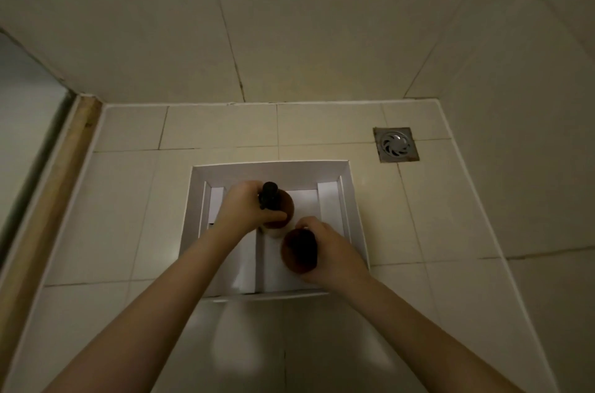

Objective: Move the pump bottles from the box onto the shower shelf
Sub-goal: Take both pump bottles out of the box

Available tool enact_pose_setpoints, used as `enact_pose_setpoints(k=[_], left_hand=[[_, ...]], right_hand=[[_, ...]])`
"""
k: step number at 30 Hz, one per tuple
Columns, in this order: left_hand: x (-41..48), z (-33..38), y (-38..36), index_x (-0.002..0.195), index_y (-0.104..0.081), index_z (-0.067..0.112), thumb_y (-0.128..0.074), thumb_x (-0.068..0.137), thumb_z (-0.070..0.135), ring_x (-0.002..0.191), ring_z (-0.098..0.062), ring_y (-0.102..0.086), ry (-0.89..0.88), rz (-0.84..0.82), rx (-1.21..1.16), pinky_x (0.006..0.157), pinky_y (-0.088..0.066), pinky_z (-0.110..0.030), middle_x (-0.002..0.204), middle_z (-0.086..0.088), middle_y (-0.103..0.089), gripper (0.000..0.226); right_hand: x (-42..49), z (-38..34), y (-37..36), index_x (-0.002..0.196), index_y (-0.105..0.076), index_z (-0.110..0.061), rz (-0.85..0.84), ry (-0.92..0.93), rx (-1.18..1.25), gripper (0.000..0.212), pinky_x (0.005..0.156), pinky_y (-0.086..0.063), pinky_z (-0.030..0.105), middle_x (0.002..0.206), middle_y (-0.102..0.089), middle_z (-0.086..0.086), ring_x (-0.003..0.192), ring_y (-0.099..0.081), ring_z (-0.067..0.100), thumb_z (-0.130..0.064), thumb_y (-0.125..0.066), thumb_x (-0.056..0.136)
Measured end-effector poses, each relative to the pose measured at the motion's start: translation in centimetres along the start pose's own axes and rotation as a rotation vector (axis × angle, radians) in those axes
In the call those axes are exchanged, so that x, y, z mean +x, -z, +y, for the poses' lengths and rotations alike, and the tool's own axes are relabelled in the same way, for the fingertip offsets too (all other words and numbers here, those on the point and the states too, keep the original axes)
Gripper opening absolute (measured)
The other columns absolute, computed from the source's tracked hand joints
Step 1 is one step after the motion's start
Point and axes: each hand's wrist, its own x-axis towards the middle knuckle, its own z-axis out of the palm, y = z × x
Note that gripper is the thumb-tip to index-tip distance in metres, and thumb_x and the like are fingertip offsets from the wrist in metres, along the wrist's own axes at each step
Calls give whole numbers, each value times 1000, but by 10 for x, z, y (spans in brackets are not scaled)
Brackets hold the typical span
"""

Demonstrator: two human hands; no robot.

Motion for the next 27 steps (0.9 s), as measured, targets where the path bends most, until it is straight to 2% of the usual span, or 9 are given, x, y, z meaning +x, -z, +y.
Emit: enact_pose_setpoints(k=[3,6,10,12,16,19,24,27], left_hand=[[-7,-3,2,110,-63,19,-78,66,32,98,-15,-59,-70,-28,-25,79,-40,-23,106,-1,-68,48],[-9,-3,6,107,-61,21,-79,63,31,96,-10,-55,-155,-73,-77,84,-47,-27,105,5,-64,48],[-14,-12,6,120,-51,21,-82,60,30,105,-8,-48,-239,-146,-80,85,-39,-14,114,9,-54,68],[-15,-14,1,126,-46,22,-81,63,29,110,-12,-51,-218,-121,-36,90,-41,-23,122,2,-57,72],[-15,-11,-5,120,-50,21,-79,63,27,108,-20,-57,-143,-54,6,93,-50,-38,115,-1,-62,65],[-19,-15,-6,116,-54,21,-81,61,29,107,-18,-58,-128,-35,-32,92,-50,-37,113,1,-63,61],[-28,-17,-3,114,-49,17,-83,57,34,100,-17,-58,-86,28,-170,85,-52,-33,110,-1,-60,69],[-40,-6,15,106,-48,17,-87,51,31,92,-9,-61,-85,110,-332,75,-54,-23,100,4,-60,69]], right_hand=[[1,1,2,110,-37,-51,-7,14,1,63,70,-36,6,104,-46,-23,97,-54,5,-43,-77,62],[1,4,2,114,-36,-50,-20,17,2,72,73,-32,2,106,-42,-24,104,-53,6,-40,-79,58],[4,10,4,131,-35,-36,-102,-58,63,94,88,-38,16,132,-44,-11,116,-45,7,-33,-86,52],[7,11,5,128,-39,-33,-165,-73,93,90,91,-42,22,131,-47,-9,119,-47,12,-28,-88,52],[9,11,6,120,-46,-31,-153,-61,81,76,91,-47,27,122,-56,-9,114,-53,15,-25,-85,55],[9,8,8,119,-48,-29,-138,-43,83,71,89,-48,26,118,-58,-7,111,-55,15,-24,-83,58],[4,0,22,117,-49,-29,-95,10,96,70,86,-51,27,114,-59,-7,106,-58,13,-28,-83,55],[-1,-14,40,113,-52,-29,-58,42,215,69,88,-53,30,110,-60,-10,104,-58,9,-37,-84,53]])
